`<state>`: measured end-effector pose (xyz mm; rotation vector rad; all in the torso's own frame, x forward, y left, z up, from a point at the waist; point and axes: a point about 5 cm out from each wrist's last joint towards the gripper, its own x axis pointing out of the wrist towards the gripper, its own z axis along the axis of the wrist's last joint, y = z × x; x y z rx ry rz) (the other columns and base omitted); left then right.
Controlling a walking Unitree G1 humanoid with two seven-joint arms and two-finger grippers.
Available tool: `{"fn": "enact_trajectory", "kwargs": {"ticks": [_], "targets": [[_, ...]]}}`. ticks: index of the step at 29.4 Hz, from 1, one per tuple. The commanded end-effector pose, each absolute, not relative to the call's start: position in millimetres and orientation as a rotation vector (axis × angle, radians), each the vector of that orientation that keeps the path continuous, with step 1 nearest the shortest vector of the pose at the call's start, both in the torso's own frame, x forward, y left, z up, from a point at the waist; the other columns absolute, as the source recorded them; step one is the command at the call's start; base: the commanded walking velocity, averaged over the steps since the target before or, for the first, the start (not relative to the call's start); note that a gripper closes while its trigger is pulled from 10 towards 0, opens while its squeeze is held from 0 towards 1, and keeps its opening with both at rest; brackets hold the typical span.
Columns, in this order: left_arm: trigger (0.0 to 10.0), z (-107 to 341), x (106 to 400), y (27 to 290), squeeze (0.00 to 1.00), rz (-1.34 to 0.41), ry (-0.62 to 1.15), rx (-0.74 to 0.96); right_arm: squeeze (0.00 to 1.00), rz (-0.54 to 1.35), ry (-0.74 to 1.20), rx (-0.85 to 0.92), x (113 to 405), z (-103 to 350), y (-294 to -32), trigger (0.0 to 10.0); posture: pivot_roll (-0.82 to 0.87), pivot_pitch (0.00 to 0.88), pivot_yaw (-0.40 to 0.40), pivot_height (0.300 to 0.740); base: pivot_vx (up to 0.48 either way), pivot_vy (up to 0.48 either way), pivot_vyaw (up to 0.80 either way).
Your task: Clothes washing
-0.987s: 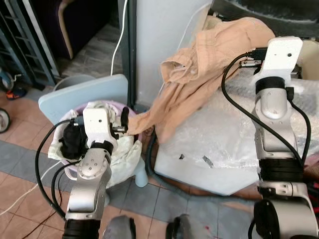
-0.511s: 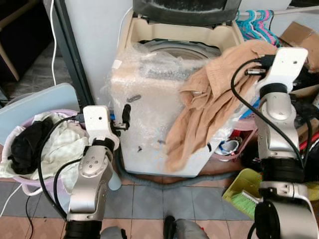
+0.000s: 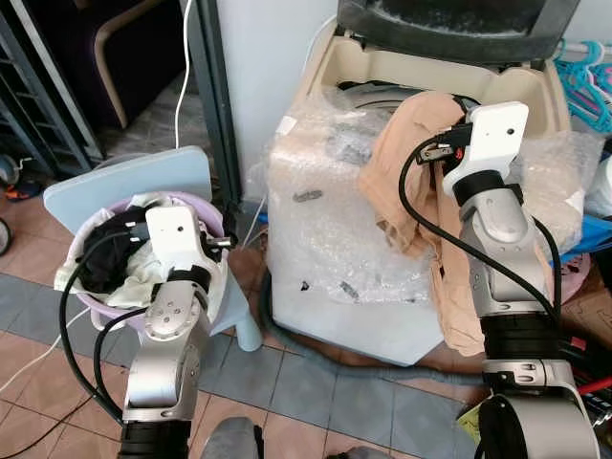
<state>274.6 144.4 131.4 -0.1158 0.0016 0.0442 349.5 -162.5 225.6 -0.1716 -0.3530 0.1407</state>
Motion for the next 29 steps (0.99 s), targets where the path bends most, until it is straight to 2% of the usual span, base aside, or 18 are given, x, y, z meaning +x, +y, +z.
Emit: {"fn": "enact_trajectory", "kwargs": {"ticks": [1, 6, 10, 12, 16, 21, 22, 23, 29], "targets": [[10.0, 133.3, 275.2, 134.9, 0.00, 0.015, -0.002, -0.124, 0.00, 0.111, -0.390, -0.180, 348.8, 236.1, -173.6, 10.0, 0.02, 0.082, -0.027, 0.740, 0.375, 0.296, 0.00], [10.0, 133.1, 275.5, 133.1, 0.00, 0.005, 0.000, -0.136, 0.00, 0.108, -0.448, -0.193, 362.0, 259.5, -176.7, 10.0, 0.01, 0.083, -0.024, 0.740, 0.379, 0.296, 0.00], [10.0, 133.6, 278.0, 129.4, 0.00, -0.008, -0.001, -0.125, 0.00, 0.050, -0.536, -0.179, 390.6, 322.4, -185.6, 10.0, 0.02, 0.081, -0.022, 0.740, 0.392, 0.120, 0.00], [10.0, 133.8, 278.2, 129.2, 0.00, -0.008, -0.003, -0.126, 0.00, 0.050, -0.543, -0.176, 391.7, 326.8, -185.8, 10.0, 0.02, 0.081, -0.022, 0.740, 0.382, 0.000, 0.00], [10.0, 132.4, 277.1, 131.2, 0.00, 0.025, 0.005, -0.132, 0.00, 0.032, -0.667, -0.106, 394.8, 383.4, -188.4, 10.0, 0.03, 0.079, -0.035, 0.740, 0.000, 0.000, 0.00], [10.0, 130.9, 275.1, 132.7, 0.00, 0.044, 0.008, -0.137, 0.00, 0.043, -0.621, -0.125, 403.5, 371.3, -183.3, 10.0, 0.04, 0.081, -0.051, 0.740, 0.000, 0.000, 0.00], [10.0, 130.7, 274.3, 132.4, 0.00, 0.048, 0.010, -0.141, 0.00, 0.058, -0.470, -0.165, 412.4, 340.0, -179.7, 10.0, 0.05, 0.083, -0.054, 0.740, 0.000, 0.000, 0.00], [10.0, 130.6, 273.8, 132.4, 0.00, 0.050, 0.010, -0.142, 1.00, 0.060, -0.340, -0.196, 417.4, 312.4, -179.1, 10.0, 0.05, 0.086, -0.054, 0.740, 0.000, 0.000, 0.00], [10.0, 129.9, 272.7, 134.1, 0.00, 0.048, 0.014, -0.124, 1.00, -0.012, 0.017, -0.098, 419.6, 241.4, -196.0, 10.0, 0.04, 0.091, -0.049, 0.740, 0.000, 0.000, 0.00]]}}
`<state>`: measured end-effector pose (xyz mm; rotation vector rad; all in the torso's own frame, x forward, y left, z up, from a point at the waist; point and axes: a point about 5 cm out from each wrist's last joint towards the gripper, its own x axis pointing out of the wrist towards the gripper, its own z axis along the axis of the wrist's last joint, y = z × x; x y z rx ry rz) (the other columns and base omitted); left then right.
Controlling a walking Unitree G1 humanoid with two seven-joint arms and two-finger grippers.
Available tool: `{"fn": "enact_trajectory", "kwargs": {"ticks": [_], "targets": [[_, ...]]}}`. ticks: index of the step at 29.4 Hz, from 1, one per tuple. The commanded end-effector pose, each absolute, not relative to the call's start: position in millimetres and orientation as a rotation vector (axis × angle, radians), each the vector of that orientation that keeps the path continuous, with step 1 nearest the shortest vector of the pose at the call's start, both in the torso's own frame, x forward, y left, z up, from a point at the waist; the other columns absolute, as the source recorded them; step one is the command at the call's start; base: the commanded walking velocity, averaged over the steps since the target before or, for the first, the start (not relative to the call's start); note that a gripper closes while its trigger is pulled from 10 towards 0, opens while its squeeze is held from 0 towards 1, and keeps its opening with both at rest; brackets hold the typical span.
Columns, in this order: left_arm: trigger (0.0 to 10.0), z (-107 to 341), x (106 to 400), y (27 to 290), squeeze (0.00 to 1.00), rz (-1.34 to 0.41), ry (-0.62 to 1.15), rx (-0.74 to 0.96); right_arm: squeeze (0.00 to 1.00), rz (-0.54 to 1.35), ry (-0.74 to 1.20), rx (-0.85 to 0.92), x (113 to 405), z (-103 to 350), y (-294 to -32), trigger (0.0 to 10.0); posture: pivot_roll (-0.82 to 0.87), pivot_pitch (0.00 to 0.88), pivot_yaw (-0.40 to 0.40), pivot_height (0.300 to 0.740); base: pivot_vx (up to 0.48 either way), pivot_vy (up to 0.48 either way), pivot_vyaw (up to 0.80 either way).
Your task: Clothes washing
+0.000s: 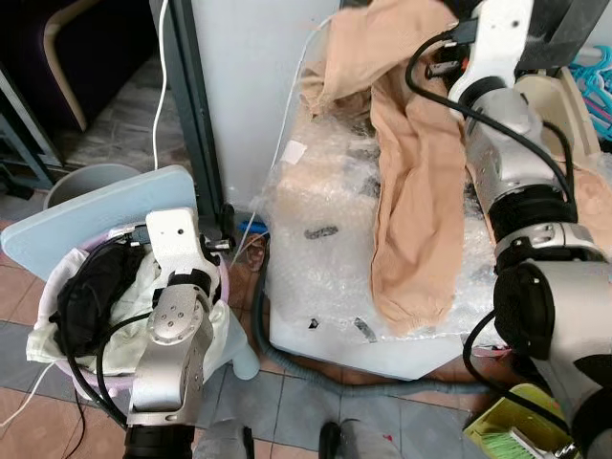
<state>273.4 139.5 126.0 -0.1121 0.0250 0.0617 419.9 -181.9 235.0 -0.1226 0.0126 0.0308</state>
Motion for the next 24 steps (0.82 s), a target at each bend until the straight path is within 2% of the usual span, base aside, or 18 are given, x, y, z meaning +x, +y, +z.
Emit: {"fn": "enact_trajectory", "kwargs": {"ticks": [1, 4, 7, 9, 11, 12, 13, 14, 19, 21, 24], "targets": [[10.0, 129.9, 272.7, 134.1, 0.00, 0.048, 0.014, -0.124, 1.00, -0.012, 0.017, -0.098, 419.6, 241.4, -196.0, 10.0, 0.04, 0.091, -0.049, 0.740, 0.000, 0.000, 0.00], [10.0, 129.7, 273.4, 133.7, 0.00, 0.038, 0.014, -0.119, 1.00, 0.004, -0.039, -0.159, 418.0, 246.5, -200.8, 10.0, 0.04, 0.090, -0.046, 0.740, 0.000, 0.000, 0.00], [10.0, 130.0, 274.5, 130.3, 0.00, 0.024, 0.012, -0.118, 1.00, 0.060, -0.206, -0.138, 412.6, 268.8, -207.1, 10.0, 0.04, 0.086, -0.049, 0.740, 0.000, 0.000, 0.00], [10.0, 130.4, 274.5, 130.3, 0.00, 0.025, 0.010, -0.116, 1.00, 0.165, -0.253, -0.174, 406.8, 275.6, -206.4, 10.0, 0.04, 0.088, -0.050, 0.740, 0.000, 0.000, 0.00], [10.0, 128.6, 273.6, 131.8, 0.00, 0.031, 0.017, -0.115, 1.00, 0.445, -0.237, -0.157, 392.9, 273.5, -202.4, 10.0, 0.03, 0.084, -0.050, 0.740, 0.000, 0.000, 0.00], [10.0, 128.2, 273.6, 132.0, 0.00, 0.032, 0.019, -0.116, 1.00, 0.490, -0.229, -0.172, 389.7, 272.0, -202.5, 10.0, 0.03, 0.084, -0.050, 0.740, 0.000, 0.000, 0.00], [10.0, 127.8, 273.6, 132.0, 0.00, 0.033, 0.020, -0.115, 1.00, 0.569, -0.199, -0.195, 383.8, 267.2, -202.7, 10.0, 0.03, 0.084, -0.050, 0.740, 0.000, 0.000, 0.00], [10.0, 127.7, 273.7, 131.1, 0.00, 0.028, 0.020, -0.114, 1.00, 0.725, -0.128, -0.253, 369.3, 254.3, -204.7, 10.0, 0.02, 0.087, -0.050, 0.740, 0.000, 0.000, 0.00], [10.0, 127.9, 274.6, 129.6, 0.00, 0.019, 0.020, -0.112, 1.00, 0.931, 0.032, -0.271, 346.2, 227.3, -213.5, 10.0, 0.02, 0.089, -0.048, 0.740, 0.000, 0.000, 0.00], [10.0, 127.7, 275.6, 129.7, 0.00, 0.019, 0.023, -0.106, 1.00, 0.940, 0.108, -0.275, 342.2, 213.0, -220.4, 10.0, 0.02, 0.096, -0.050, 0.740, 0.000, 0.000, 0.00], [10.0, 127.2, 275.5, 130.6, 0.00, 0.028, 0.027, -0.102, 1.00, 0.780, 0.247, -0.358, 348.1, 185.1, -236.8, 10.0, 0.03, 0.096, -0.052, 0.740, 0.000, 0.000, 0.00]]}}
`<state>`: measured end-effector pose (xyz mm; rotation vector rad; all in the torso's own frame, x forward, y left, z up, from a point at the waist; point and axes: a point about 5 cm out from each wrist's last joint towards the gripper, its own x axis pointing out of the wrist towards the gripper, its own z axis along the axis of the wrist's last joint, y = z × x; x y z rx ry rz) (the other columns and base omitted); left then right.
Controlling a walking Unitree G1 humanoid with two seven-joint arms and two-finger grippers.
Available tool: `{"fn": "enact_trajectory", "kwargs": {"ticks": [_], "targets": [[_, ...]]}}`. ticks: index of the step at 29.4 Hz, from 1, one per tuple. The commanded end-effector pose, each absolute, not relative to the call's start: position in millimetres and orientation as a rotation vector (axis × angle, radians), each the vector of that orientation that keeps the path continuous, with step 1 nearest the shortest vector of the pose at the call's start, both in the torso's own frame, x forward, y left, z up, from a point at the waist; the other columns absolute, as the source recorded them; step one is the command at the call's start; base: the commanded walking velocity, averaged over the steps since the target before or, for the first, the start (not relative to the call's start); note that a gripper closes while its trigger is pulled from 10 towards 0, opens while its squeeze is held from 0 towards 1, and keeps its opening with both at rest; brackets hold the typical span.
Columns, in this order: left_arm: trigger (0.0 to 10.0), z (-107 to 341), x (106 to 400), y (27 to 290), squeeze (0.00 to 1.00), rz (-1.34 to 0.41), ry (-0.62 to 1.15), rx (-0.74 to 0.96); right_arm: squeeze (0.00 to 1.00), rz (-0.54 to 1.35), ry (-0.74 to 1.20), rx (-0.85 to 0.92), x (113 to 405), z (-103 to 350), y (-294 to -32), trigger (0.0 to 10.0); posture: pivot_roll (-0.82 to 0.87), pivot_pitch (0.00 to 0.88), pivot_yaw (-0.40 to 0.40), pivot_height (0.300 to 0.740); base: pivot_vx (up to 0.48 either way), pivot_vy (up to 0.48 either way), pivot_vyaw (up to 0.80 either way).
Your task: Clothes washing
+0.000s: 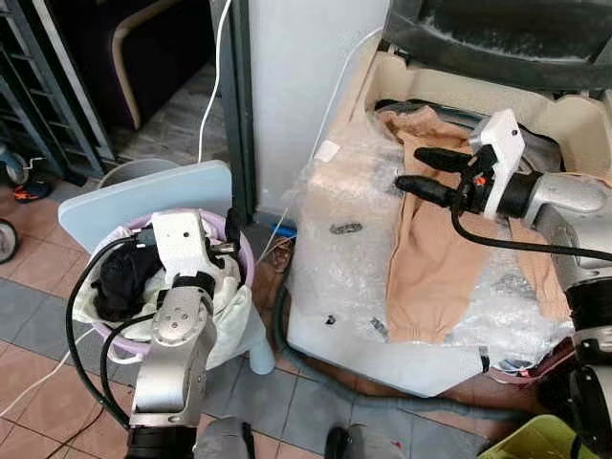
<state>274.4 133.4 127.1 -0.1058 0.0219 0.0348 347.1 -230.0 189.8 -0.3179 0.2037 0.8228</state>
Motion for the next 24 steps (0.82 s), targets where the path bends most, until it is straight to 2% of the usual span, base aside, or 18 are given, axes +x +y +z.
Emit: {"fn": "enact_trajectory", "kwargs": {"ticks": [1, 3, 6, 8, 11, 12, 16, 20, 23, 24], "targets": [[10.0, 127.2, 275.2, 131.0, 0.00, 0.030, 0.027, -0.101, 1.00, 0.733, 0.284, -0.400, 349.2, 177.9, -241.3, 10.0, 0.03, 0.096, -0.052, 0.740, 0.000, 0.000, 0.00], [10.0, 126.7, 274.7, 131.4, 0.00, 0.031, 0.029, -0.099, 1.00, 0.690, 0.292, -0.426, 351.3, 175.0, -244.1, 10.0, 0.03, 0.096, -0.052, 0.740, 0.000, 0.000, 0.00], [10.0, 125.1, 272.7, 132.7, 0.00, 0.036, 0.035, -0.095, 1.00, 0.380, 0.323, -0.453, 364.1, 174.1, -266.6, 10.0, 0.03, 0.098, -0.053, 0.740, 0.000, 0.000, 0.00], [10.0, 125.1, 272.3, 133.0, 0.00, 0.037, 0.035, -0.093, 0.99, 0.251, 0.318, -0.459, 367.5, 178.0, -277.2, 10.0, 0.04, 0.099, -0.051, 0.740, 0.000, 0.000, 0.00], [10.0, 125.4, 272.0, 133.7, 0.00, 0.038, 0.036, -0.091, 0.97, 0.024, 0.136, -0.393, 376.2, 210.5, -291.8, 10.0, 0.04, 0.101, -0.048, 0.740, 0.000, 0.000, 0.00], [10.0, 125.4, 272.1, 133.7, 0.00, 0.036, 0.038, -0.090, 0.97, -0.087, 0.001, -0.321, 378.8, 232.6, -297.6, 10.0, 0.03, 0.101, -0.046, 0.740, 0.000, 0.000, 0.00], [10.0, 124.5, 272.4, 132.8, 0.00, 0.032, 0.042, -0.087, 0.97, -0.164, -0.127, -0.281, 379.4, 250.8, -297.7, 10.0, 0.03, 0.103, -0.045, 0.740, 0.000, 0.000, 0.00], [10.0, 124.3, 272.6, 132.4, 0.00, 0.032, 0.046, -0.087, 0.96, -0.173, -0.277, -0.264, 378.4, 267.2, -281.9, 10.0, 0.03, 0.106, -0.046, 0.740, 0.000, 0.000, 0.00], [10.0, 123.8, 272.1, 132.5, 0.00, 0.038, 0.050, -0.085, 0.96, -0.015, -0.292, -0.233, 378.1, 263.2, -257.1, 10.0, 0.03, 0.108, -0.048, 0.740, 0.000, 0.000, 0.00], [10.0, 123.7, 272.0, 132.9, 0.00, 0.040, 0.051, -0.085, 0.89, 0.076, -0.265, -0.230, 377.7, 256.7, -246.7, 10.0, 0.03, 0.108, -0.048, 0.740, 0.000, 0.000, 0.00]]}}
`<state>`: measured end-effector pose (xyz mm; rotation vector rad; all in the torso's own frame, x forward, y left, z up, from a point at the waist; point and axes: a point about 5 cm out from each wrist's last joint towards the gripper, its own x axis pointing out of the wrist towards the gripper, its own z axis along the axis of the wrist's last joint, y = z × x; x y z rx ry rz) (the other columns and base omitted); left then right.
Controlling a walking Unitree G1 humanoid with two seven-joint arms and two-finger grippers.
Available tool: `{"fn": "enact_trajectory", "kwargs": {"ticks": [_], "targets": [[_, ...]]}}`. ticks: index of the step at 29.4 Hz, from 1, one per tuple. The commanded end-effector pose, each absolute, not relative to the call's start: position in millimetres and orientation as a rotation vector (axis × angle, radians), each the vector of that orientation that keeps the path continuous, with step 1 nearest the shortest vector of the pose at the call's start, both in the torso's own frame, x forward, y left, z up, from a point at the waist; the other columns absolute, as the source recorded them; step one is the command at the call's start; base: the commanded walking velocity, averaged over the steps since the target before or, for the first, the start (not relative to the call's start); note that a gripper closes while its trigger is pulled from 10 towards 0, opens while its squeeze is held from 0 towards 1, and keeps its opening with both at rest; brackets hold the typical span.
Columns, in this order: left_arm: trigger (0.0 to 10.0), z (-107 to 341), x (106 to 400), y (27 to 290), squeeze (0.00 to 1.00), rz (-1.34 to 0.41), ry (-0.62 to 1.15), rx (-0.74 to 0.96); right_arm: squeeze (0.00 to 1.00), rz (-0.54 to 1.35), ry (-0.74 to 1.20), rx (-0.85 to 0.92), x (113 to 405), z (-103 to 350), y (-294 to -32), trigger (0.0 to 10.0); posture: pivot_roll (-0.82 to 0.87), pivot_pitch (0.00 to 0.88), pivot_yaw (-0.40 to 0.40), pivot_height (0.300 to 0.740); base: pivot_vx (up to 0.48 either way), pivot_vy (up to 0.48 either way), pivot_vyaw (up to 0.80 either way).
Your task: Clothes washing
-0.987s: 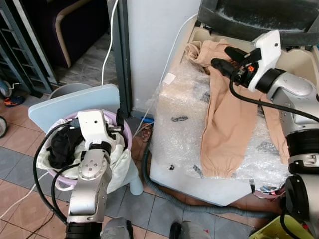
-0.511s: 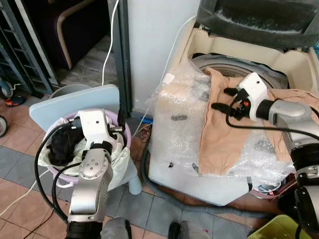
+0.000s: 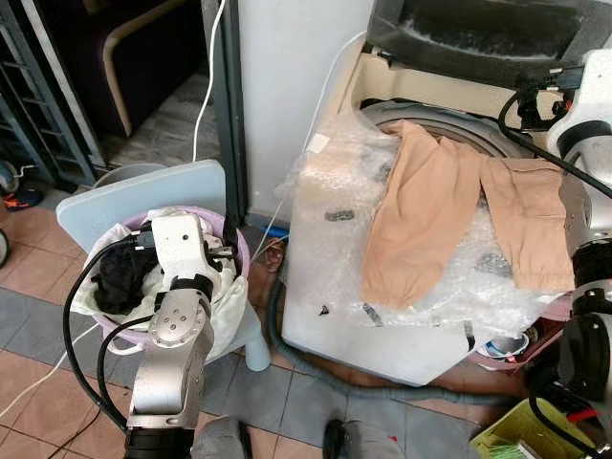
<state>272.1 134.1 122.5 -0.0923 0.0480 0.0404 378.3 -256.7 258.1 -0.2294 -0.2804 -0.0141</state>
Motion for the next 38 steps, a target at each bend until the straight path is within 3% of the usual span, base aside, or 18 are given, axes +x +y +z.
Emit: {"fn": "enact_trajectory", "kwargs": {"ticks": [1, 2, 3, 4, 10, 11, 12, 13, 14, 15, 16, 28, 38], "targets": [[10.0, 123.7, 271.9, 133.2, 0.00, 0.042, 0.051, -0.085, 0.89, 0.138, -0.247, -0.227, 377.1, 252.0, -239.4, 10.0, 0.03, 0.108, -0.048, 0.740, 0.000, 0.000, 0.00], [10.0, 123.3, 271.8, 134.0, 0.00, 0.045, 0.054, -0.084, 0.40, 0.242, -0.191, -0.226, 374.4, 241.3, -230.8, 10.0, 0.02, 0.108, -0.047, 0.740, 0.000, 0.000, 0.00], [10.0, 123.0, 271.7, 134.5, 0.00, 0.048, 0.056, -0.083, 0.40, 0.304, -0.155, -0.223, 372.3, 234.2, -225.7, 10.0, 0.02, 0.108, -0.047, 0.740, 0.000, 0.000, 0.00], [10.0, 122.0, 271.6, 134.6, 0.00, 0.047, 0.063, -0.084, 0.00, 0.360, -0.094, -0.274, 368.2, 220.0, -224.0, 10.0, 0.02, 0.109, -0.047, 0.740, 0.000, 0.000, 0.00], [10.0, 119.7, 273.7, 128.0, 0.00, 0.020, 0.078, -0.088, 0.00, 0.261, 0.165, -0.375, 362.5, 170.2, -247.8, 10.0, 0.01, 0.107, -0.044, 0.740, 0.000, 0.000, 0.00], [10.0, 119.9, 274.1, 127.4, 0.00, 0.016, 0.077, -0.089, 0.00, 0.206, 0.216, -0.383, 362.6, 162.0, -251.9, 9.1, 0.01, 0.107, -0.044, 0.740, 0.000, 0.000, 0.00], [10.0, 119.9, 274.2, 127.5, 0.00, 0.016, 0.078, -0.089, 0.00, 0.193, 0.228, -0.386, 362.5, 159.8, -252.5, 9.1, 0.01, 0.107, -0.044, 0.740, 0.000, 0.000, 0.00], [10.0, 119.8, 274.3, 127.7, 0.00, 0.016, 0.078, -0.088, 0.00, 0.178, 0.245, -0.393, 362.5, 156.6, -253.2, 5.0, 0.01, 0.107, -0.044, 0.740, 0.000, 0.000, 0.00], [10.0, 119.8, 274.4, 127.9, 0.00, 0.017, 0.079, -0.087, 0.00, 0.168, 0.261, -0.395, 361.9, 153.6, -254.0, 1.8, 0.01, 0.107, -0.044, 0.740, 0.000, 0.000, 0.00], [10.0, 119.9, 274.3, 128.1, 0.00, 0.018, 0.079, -0.086, 0.00, 0.161, 0.273, -0.394, 361.3, 151.5, -254.4, 0.4, 0.01, 0.107, -0.044, 0.740, 0.000, 0.000, 0.00], [10.0, 120.0, 274.2, 128.7, 0.00, 0.019, 0.080, -0.084, 0.00, 0.154, 0.289, -0.387, 360.6, 148.4, -254.4, 0.0, 0.01, 0.107, -0.044, 0.740, 0.000, 0.000, 0.00], [10.0, 120.3, 273.8, 129.5, 0.00, 0.028, 0.083, -0.083, 0.00, 0.106, 0.263, -0.258, 372.0, 148.6, -238.1, 0.0, 0.02, 0.106, -0.049, 0.740, 0.000, 0.000, 0.00], [10.0, 119.0, 272.7, 129.4, 0.00, 0.032, 0.092, -0.084, 0.00, 0.048, 0.229, -0.161, 382.5, 162.4, -240.1, 0.0, 0.02, 0.116, -0.054, 0.740, 0.000, 0.000, 0.00]]}}
